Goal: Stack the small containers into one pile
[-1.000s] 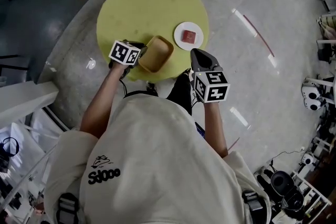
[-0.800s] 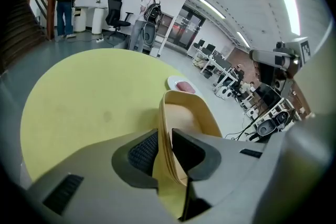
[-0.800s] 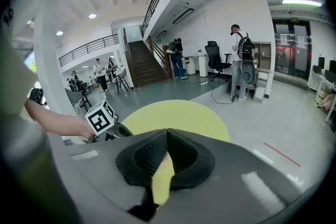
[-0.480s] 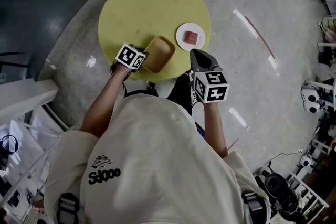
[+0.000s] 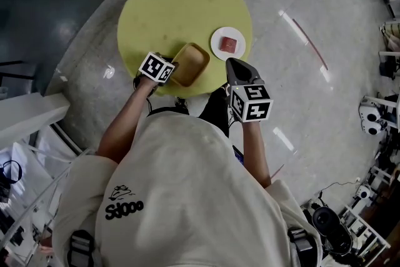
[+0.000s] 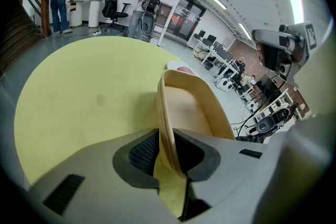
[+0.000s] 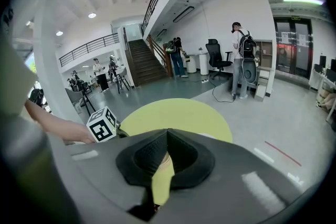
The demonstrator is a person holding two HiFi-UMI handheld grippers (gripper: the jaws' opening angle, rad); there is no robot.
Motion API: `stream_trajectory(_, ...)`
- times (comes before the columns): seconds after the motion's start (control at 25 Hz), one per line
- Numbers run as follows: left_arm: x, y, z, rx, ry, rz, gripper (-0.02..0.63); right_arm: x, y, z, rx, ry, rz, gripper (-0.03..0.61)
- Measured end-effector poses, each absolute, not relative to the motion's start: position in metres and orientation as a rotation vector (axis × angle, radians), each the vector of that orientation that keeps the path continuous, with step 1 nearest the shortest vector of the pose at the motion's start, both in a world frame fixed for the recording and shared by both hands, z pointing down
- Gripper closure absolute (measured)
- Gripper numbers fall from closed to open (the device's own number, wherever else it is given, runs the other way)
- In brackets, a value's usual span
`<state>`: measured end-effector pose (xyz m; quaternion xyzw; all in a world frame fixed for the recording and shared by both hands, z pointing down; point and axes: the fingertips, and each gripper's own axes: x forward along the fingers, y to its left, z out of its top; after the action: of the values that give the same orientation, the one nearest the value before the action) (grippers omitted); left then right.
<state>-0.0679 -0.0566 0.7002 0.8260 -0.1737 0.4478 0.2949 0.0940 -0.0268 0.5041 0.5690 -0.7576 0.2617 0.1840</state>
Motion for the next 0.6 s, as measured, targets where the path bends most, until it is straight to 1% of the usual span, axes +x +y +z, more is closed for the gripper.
stream_trajectory(0.2, -0.066, -0.056, 0.701, 2.211, -0.465, 1.241, 0.538, 0.097, -0.026, 0.505, 1.597, -2.131, 0.749, 0.568)
stream_trajectory(0.36, -0.065, -0.057, 0.696, 2.239, -0.466, 1.288, 0.518, 0.099, -0.027, 0.503, 1.586, -2.131, 0.748, 0.568)
stream_trajectory(0.48, -0.067, -0.064, 0.681, 2.261, -0.524, 1.23, 0.517, 0.098, -0.039, 0.49, 1.557, -2.174, 0.709, 0.568)
stream_trajectory(0.6, -0.059, -0.075, 0.661, 2.279, -0.599, 1.133, 0.5, 0.105, -0.05, 0.48, 1.515, -2.215, 0.681, 0.568)
